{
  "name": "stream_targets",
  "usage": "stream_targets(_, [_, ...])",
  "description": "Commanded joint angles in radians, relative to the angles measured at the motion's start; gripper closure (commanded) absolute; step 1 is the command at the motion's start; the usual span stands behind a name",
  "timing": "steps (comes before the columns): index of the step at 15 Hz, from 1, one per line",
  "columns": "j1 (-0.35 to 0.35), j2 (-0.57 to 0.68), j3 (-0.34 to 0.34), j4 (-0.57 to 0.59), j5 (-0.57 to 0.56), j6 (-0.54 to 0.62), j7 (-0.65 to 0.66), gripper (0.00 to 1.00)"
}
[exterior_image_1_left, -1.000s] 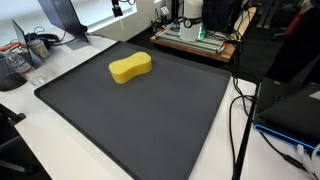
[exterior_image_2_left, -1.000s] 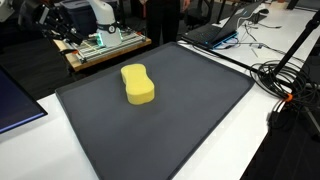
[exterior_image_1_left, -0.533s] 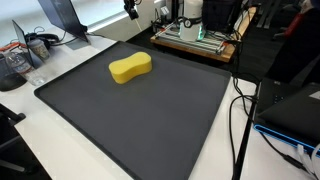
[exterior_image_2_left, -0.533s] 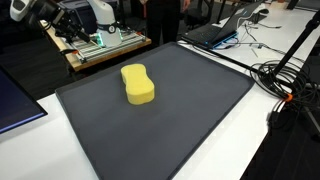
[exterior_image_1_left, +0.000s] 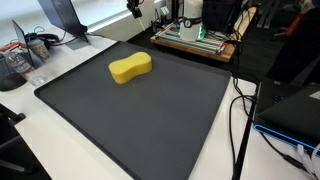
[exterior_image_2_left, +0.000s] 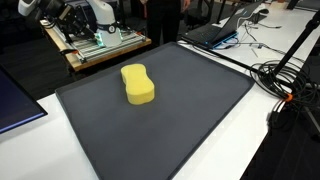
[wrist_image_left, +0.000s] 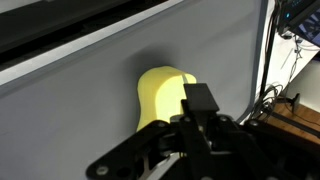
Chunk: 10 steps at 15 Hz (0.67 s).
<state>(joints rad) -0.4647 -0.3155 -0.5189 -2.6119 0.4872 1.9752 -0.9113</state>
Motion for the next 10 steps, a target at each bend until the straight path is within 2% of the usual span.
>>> stream_targets(1, [0.011, -0.113, 0.012, -0.125, 0.0, 0.088, 0.006, 0.97])
stream_targets(4, [0.017, -0.164, 0.008, -0.196, 0.044, 0.151, 0.03, 0.97])
stream_targets(5, [0.036, -0.12, -0.009, -0.139, 0.076, 0.139, 0.035, 0.97])
stream_targets(8, [0.061, -0.141, -0.006, -0.142, 0.159, 0.198, 0.036, 0.97])
stream_targets(9, [0.073, -0.14, 0.003, -0.139, 0.182, 0.226, 0.022, 0.97])
stream_targets(10, [0.04, -0.125, 0.06, -0.136, 0.225, 0.234, -0.006, 0.97])
